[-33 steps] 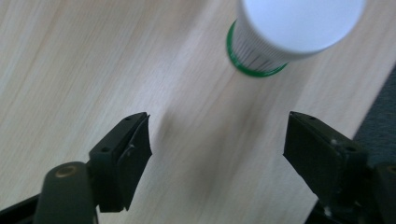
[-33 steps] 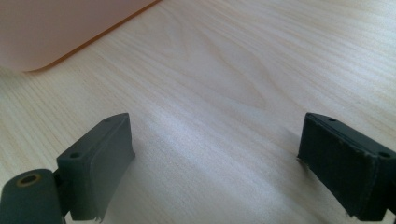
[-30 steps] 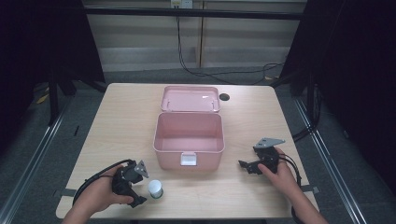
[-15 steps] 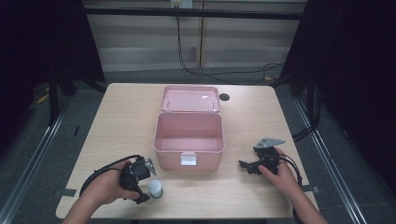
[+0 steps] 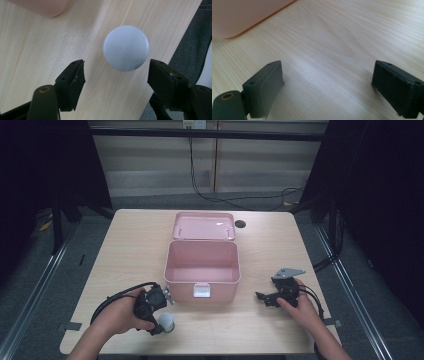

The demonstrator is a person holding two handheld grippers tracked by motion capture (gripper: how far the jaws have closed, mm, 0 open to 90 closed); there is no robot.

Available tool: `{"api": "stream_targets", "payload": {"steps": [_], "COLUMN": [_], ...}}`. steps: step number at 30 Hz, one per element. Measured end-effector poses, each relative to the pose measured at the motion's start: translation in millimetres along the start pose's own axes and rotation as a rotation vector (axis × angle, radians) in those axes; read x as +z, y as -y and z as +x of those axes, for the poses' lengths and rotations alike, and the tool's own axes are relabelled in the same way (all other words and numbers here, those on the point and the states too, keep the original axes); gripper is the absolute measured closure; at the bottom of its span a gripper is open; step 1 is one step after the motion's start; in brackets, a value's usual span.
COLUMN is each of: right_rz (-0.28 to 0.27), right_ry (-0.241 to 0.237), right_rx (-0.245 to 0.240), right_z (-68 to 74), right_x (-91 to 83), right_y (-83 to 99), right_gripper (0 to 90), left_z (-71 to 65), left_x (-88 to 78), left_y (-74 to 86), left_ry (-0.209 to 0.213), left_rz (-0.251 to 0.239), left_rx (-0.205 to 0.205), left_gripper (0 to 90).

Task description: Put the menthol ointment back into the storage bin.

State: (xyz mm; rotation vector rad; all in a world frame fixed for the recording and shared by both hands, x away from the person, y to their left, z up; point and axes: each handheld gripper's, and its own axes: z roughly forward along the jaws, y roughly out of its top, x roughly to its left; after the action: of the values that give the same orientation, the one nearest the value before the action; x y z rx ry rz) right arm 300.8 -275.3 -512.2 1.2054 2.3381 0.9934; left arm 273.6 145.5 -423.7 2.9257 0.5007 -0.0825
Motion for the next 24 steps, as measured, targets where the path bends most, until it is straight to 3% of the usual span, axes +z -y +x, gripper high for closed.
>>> {"api": "stream_targets", "payload": {"steps": [5, 12, 16, 21, 24], "right_rz": [0.0, 0.0, -0.001, -0.001, 0.0], "right_ry": [0.0, 0.0, 0.0, 0.001, 0.001], "right_rx": [-0.001, 0.0, -0.001, 0.0, 0.0], "right_z": [0.0, 0.0, 0.0, 0.0, 0.0], "right_x": [0.0, 0.0, 0.0, 0.0, 0.0], "right_y": [0.0, 0.0, 0.0, 0.1, 0.0], "right_gripper": [9.4, 9.4, 9.4, 9.4, 9.4], "left_z": [-0.7, -3.9, -3.6, -3.7, -3.5], "left_x": [5.2, 4.8, 5.0, 5.5, 4.8], "left_y": [-2.6, -13.8, -18.2, -20.9, -22.6], "left_ry": [0.014, 0.022, 0.024, 0.031, 0.029], "left_rz": [0.011, 0.008, 0.0, 0.004, 0.023], "left_rx": [-0.014, 0.005, -0.001, -0.019, -0.02], "left_gripper": [31.1, 34.1, 38.0, 49.7, 50.0]}}
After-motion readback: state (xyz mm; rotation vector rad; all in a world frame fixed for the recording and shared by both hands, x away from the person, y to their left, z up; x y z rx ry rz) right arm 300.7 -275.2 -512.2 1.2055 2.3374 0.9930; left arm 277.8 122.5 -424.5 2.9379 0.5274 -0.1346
